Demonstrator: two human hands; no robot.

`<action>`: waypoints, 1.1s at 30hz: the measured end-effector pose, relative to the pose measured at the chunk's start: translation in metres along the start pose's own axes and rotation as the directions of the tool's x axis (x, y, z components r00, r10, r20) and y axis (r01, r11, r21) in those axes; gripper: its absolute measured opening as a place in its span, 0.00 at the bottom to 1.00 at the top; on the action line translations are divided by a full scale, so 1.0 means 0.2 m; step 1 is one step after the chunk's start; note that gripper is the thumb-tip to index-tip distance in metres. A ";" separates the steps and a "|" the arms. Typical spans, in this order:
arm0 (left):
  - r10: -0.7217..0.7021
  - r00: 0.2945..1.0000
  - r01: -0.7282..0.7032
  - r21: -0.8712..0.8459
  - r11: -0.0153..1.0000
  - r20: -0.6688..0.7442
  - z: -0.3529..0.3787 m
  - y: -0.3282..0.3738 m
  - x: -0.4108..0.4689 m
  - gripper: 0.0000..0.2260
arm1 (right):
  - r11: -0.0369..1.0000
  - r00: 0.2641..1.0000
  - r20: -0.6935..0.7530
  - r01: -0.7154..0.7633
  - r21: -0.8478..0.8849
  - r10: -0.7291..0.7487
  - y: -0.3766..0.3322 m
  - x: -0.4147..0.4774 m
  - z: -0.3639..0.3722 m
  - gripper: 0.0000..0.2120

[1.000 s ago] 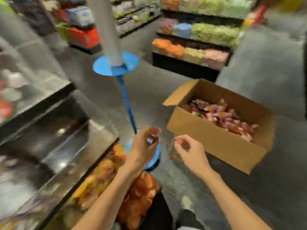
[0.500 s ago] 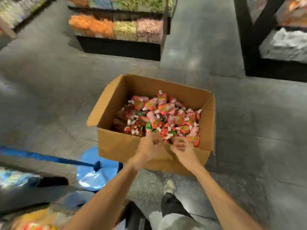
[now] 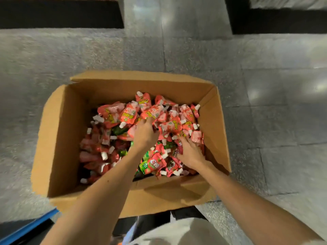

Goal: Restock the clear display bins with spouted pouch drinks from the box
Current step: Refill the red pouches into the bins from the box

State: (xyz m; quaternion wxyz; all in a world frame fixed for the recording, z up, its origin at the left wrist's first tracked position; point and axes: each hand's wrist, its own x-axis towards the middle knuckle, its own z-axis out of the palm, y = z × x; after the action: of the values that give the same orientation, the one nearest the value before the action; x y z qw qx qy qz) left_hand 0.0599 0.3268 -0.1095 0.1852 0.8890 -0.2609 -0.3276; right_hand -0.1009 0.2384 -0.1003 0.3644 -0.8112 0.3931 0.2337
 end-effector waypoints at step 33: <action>0.271 0.954 -0.285 0.674 0.682 0.129 0.33 -0.06 0.52 0.37 | 0.988 0.999 -0.045 0.020 -0.153 -0.027 0.10 0.71 -0.09 0.26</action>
State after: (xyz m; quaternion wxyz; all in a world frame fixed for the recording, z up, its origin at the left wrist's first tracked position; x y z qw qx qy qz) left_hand 0.0870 0.2657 -0.2133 -0.1109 0.8408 -0.4968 -0.1845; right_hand -0.0321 0.1500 -0.1921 0.2949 -0.8464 0.3730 0.2397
